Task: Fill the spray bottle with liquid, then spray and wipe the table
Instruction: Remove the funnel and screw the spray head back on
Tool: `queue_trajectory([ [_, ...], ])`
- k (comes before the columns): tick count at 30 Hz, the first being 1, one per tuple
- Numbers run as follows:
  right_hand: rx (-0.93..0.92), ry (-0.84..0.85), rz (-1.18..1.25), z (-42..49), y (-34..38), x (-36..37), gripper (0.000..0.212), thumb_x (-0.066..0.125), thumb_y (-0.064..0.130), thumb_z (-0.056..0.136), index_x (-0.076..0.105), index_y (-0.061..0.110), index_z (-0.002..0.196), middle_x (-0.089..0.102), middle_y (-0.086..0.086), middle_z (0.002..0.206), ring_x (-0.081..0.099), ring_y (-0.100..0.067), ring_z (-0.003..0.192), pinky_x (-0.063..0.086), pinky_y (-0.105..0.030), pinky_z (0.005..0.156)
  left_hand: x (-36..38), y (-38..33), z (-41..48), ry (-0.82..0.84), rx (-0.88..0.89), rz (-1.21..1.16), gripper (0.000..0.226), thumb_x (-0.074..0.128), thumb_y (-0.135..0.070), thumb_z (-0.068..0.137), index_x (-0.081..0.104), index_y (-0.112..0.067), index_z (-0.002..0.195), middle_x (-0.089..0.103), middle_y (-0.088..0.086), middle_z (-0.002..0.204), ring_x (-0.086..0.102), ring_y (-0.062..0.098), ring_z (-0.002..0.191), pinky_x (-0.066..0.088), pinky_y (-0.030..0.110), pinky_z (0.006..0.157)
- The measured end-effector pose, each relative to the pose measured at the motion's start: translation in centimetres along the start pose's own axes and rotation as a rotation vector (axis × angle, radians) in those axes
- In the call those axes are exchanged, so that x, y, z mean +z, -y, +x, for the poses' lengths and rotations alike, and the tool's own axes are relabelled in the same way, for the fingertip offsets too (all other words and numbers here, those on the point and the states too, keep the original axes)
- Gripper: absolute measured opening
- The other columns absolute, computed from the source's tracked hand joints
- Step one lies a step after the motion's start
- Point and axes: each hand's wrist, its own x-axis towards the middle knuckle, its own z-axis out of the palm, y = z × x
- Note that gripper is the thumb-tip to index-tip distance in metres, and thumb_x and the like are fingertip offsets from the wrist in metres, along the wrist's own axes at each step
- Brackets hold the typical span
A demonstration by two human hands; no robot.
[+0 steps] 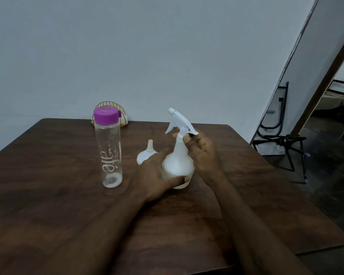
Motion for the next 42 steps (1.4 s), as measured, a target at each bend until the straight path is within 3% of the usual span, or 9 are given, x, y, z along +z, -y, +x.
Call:
queue_trajectory([
  [4,-0.009,-0.031,0.05,-0.1,-0.4,0.6,0.021,0.061,0.033,0.1,0.072,0.026,0.117,0.08,0.006,0.11,0.074,-0.012,0.107,0.056,-0.029,0.09,0.0,0.0,0.1,0.034,0.011,-0.034,0.064,0.076,-0.079,0.067,0.038,-0.078,0.118,0.051,-0.049,0.118,0.048,-0.022,0.109,0.042,0.018,0.072],
  [8,-0.03,-0.07,0.074,0.0,-1.0,0.8,0.02,0.068,0.041,0.096,0.075,0.032,0.112,0.079,-0.004,0.114,0.073,-0.026,0.112,0.057,-0.051,0.098,0.2,0.0,0.3,0.056,-0.016,-0.071,0.066,0.077,-0.081,0.064,0.047,-0.067,0.121,0.06,-0.038,0.115,0.056,-0.014,0.106,0.053,0.026,0.078],
  [13,-0.045,-0.159,0.081,0.2,-1.4,1.4,0.026,0.083,0.049,0.078,0.069,0.04,0.098,0.077,-0.004,0.109,0.071,-0.037,0.101,0.058,-0.058,0.09,1.8,0.0,0.3,-0.003,-0.124,0.067,0.092,0.074,-0.087,0.055,0.048,-0.043,0.131,0.06,-0.02,0.121,0.06,0.002,0.107,0.058,0.038,0.087],
  [22,-0.061,-0.131,0.101,0.1,-1.4,0.9,0.033,0.085,0.044,0.077,0.066,0.032,0.101,0.077,-0.005,0.118,0.069,-0.031,0.116,0.052,-0.064,0.1,-0.8,0.8,0.6,0.264,-0.113,-0.275,0.074,0.085,-0.059,0.065,0.043,-0.072,0.125,0.058,-0.039,0.122,0.056,-0.016,0.109,0.05,0.025,0.086],
  [26,-0.061,-0.135,0.116,0.1,-1.5,1.1,0.03,0.088,0.046,0.074,0.066,0.042,0.095,0.077,-0.009,0.116,0.07,-0.036,0.112,0.053,-0.066,0.097,0.2,0.5,0.3,0.084,-0.099,-0.091,0.081,0.084,-0.077,0.052,0.038,-0.067,0.117,0.054,-0.036,0.119,0.053,-0.009,0.108,0.051,0.027,0.08],
  [29,-0.06,-0.155,0.124,0.2,-1.7,1.1,0.032,0.089,0.046,0.072,0.066,0.042,0.094,0.077,-0.009,0.114,0.07,-0.04,0.109,0.052,-0.067,0.096,1.0,0.4,0.1,-0.001,-0.086,0.085,0.094,0.074,-0.089,0.052,0.035,-0.056,0.131,0.045,-0.028,0.123,0.047,0.001,0.11,0.048,0.035,0.085],
  [34,-0.061,-0.125,0.145,0.0,-1.4,1.0,0.028,0.086,0.042,0.076,0.067,0.039,0.097,0.077,-0.009,0.115,0.071,-0.033,0.112,0.056,-0.058,0.097,0.1,0.7,0.4,0.222,-0.082,-0.178,0.078,0.081,-0.067,0.065,0.035,-0.067,0.128,0.056,-0.035,0.123,0.055,-0.01,0.113,0.052,0.03,0.093],
  [38,-0.064,-0.025,0.298,-0.5,-1.1,1.0,0.03,0.08,0.024,0.087,0.062,0.014,0.109,0.079,-0.009,0.114,0.075,-0.022,0.11,0.059,-0.029,0.083,0.3,0.3,0.4,0.084,-0.069,-0.088,0.079,0.085,-0.071,0.055,0.044,-0.059,0.122,0.055,-0.036,0.119,0.053,-0.013,0.108,0.05,0.025,0.077],
  [42,-0.042,0.004,0.354,-0.5,-1.2,1.0,0.019,0.074,0.014,0.092,0.061,0.015,0.106,0.078,-0.012,0.116,0.074,-0.022,0.112,0.058,-0.029,0.086,1.5,0.0,-0.2,-0.032,-0.066,0.123,0.093,0.071,-0.091,0.056,0.041,-0.05,0.134,0.05,-0.026,0.122,0.051,0.0,0.108,0.051,0.035,0.079],
])
